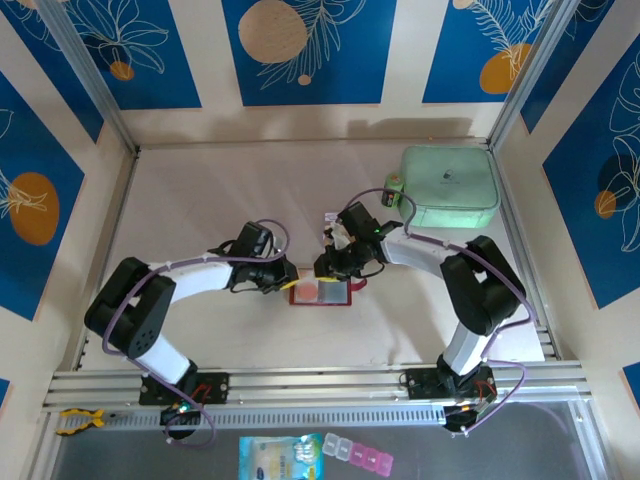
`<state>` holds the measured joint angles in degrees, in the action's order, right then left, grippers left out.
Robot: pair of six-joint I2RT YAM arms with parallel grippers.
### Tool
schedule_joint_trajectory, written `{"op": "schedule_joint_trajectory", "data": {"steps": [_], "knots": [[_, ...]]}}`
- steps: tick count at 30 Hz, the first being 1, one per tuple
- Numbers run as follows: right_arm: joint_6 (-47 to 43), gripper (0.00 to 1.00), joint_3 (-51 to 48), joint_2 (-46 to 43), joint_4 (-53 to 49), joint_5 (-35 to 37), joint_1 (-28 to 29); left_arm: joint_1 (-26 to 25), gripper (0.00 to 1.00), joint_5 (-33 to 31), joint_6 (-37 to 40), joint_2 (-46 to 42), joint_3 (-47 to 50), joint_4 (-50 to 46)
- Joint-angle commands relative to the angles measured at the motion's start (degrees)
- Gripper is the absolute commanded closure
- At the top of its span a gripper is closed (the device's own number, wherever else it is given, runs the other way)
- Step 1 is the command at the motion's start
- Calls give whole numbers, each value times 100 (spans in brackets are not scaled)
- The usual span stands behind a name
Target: Take the credit cards out of the card holder
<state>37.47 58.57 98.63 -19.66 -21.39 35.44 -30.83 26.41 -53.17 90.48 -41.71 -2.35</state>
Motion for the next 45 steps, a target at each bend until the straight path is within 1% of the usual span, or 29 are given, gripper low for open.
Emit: {"op": "schedule_joint_trajectory", "data": {"steps": [1, 4, 7, 16, 34, 45], "knots": [[128, 78, 172, 169, -240, 89, 68, 100, 89, 197, 230, 5, 59, 20], [146, 78, 236, 273, -299, 133, 103, 95, 93, 310, 229, 107, 67, 150], [147, 78, 287, 336, -344, 170, 128, 95, 95, 294, 277, 182, 42, 108], [126, 77, 407, 504, -441, 183, 156, 97, 99, 186, 452, 423, 5, -81], [97, 74, 556, 831, -398, 77, 224, 95, 100, 186, 379, 375, 181, -116], [113, 75, 593, 1003, -283, -62, 270, 95, 100, 221, 325, 334, 256, -33]]}}
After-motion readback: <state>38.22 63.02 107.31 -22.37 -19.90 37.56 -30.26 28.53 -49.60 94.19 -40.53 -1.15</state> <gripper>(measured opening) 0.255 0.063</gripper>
